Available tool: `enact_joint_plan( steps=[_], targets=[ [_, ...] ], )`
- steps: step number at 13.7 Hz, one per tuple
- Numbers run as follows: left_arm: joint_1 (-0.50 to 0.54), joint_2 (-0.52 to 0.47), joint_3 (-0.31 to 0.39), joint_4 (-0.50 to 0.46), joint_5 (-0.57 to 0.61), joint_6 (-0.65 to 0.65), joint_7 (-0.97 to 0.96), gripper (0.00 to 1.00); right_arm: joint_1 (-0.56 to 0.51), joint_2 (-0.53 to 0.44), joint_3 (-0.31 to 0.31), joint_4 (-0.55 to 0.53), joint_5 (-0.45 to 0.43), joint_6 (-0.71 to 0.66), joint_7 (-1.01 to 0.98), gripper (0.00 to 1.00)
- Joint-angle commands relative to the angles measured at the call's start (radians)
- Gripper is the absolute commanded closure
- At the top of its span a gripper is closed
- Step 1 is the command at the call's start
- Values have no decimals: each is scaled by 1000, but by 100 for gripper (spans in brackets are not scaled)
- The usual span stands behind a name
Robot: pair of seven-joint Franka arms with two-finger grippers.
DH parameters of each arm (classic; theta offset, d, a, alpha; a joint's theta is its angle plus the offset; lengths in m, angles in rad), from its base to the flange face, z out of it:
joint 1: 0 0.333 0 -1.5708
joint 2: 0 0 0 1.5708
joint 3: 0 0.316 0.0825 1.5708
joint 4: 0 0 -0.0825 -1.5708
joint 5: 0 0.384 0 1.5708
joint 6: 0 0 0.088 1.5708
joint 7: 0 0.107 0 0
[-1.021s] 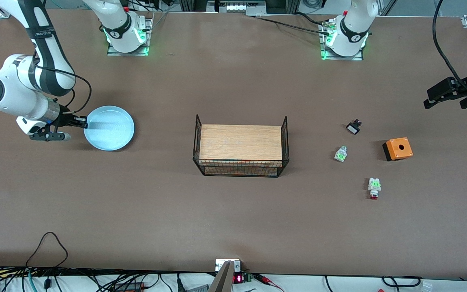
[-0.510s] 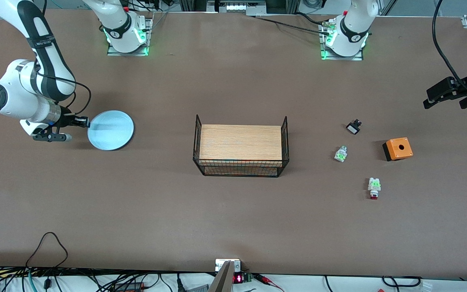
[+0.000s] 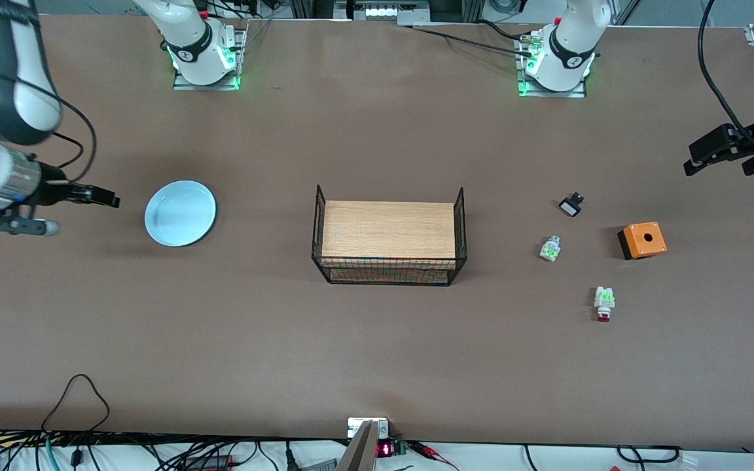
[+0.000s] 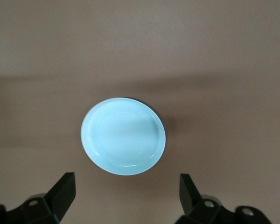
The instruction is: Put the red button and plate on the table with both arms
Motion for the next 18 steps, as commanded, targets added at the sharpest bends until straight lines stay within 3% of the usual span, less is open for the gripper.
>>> enact_joint_plan(
  steps=[1,6,11,18],
  targets=[
    [-7,18,-3,38,15,-23,-14,0,34,24,2,144,-10,-96,25,0],
    [-10,18,-3,36,15,-23,-14,0,69,24,-3,347,-10,-256,81,0],
    [-4,18,-3,38,13,-23,-9,0,63,24,-50,454,-50,-353,61,0],
    [-7,18,-3,38,16,-23,-9,0,63,-9,-47,431,-69,-361,-2,0]
  ],
)
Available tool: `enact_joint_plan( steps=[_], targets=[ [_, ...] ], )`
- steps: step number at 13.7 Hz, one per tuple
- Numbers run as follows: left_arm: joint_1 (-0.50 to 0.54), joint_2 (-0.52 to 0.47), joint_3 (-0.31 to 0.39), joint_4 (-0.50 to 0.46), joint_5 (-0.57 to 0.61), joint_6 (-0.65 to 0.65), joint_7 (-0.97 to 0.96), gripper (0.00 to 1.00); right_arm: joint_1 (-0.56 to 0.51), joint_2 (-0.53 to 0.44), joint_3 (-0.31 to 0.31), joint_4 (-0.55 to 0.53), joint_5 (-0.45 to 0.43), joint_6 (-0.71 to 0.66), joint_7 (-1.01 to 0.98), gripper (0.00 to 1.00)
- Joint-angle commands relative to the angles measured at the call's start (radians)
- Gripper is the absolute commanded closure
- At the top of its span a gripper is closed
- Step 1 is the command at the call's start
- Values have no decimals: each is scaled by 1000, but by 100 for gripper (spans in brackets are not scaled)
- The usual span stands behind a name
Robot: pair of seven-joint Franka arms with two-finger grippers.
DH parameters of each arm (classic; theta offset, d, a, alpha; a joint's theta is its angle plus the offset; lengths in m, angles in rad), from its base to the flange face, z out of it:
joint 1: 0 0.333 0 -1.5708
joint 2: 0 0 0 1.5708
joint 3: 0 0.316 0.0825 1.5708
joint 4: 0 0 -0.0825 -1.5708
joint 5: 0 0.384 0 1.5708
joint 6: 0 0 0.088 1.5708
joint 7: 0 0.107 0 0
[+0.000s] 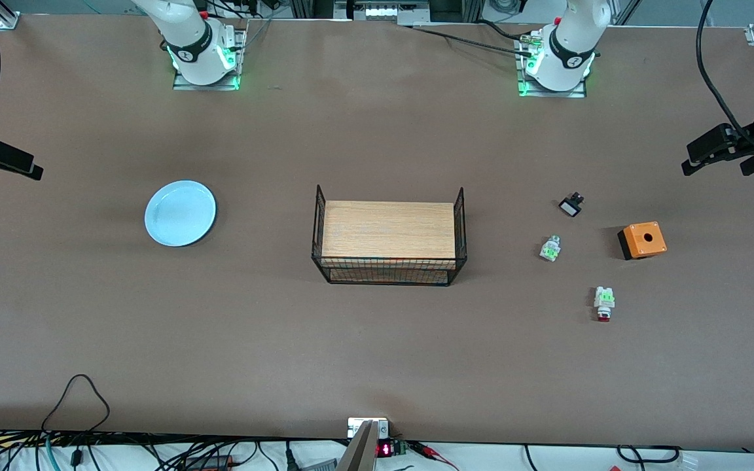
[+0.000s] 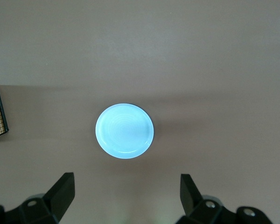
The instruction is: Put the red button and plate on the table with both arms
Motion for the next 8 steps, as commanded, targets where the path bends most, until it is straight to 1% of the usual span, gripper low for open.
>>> enact_joint_plan(
  steps=[1,8],
  targets=[
    [-3,18,-1,38,15,-23,-6,0,-3,-6,5,15,-24,-4,-19,0],
    [-6,18,-3,38,13,-23,-6,0,5,-9,16,17,-27,-9,-18,0]
  ],
)
